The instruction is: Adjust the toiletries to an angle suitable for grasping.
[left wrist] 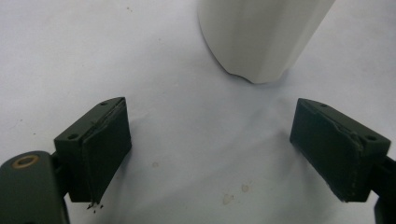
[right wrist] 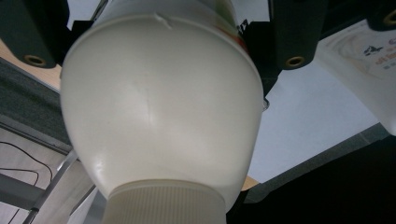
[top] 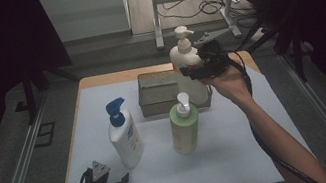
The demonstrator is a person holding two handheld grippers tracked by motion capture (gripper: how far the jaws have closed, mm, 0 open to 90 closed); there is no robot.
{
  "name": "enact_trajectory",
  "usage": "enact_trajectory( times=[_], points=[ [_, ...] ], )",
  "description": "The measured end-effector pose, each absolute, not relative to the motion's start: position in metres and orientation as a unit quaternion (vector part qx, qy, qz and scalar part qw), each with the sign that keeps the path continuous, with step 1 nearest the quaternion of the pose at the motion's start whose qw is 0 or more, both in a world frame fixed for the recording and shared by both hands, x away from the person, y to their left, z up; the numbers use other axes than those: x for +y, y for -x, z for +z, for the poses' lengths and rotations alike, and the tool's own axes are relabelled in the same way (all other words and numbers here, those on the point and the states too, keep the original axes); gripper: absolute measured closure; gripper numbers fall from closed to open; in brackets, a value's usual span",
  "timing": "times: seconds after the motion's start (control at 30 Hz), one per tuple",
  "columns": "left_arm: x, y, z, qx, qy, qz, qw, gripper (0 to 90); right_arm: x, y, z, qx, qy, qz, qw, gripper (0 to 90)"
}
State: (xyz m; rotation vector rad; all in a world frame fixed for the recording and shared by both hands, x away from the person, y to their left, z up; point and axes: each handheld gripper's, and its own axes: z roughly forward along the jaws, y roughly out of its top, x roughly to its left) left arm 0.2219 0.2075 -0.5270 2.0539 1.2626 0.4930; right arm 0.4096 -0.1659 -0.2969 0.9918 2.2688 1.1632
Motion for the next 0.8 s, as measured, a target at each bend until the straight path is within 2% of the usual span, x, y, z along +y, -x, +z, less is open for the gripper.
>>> enact_trajectory(
  times=[0.8],
  points=[
    [0.208, -0.222, -0.527, 0.483, -0.787, 0.188, 0.334, 12.1, -0.133, -0.444, -0.311, 0.806, -0.357, 0.426, 0.205, 37.6]
  ],
)
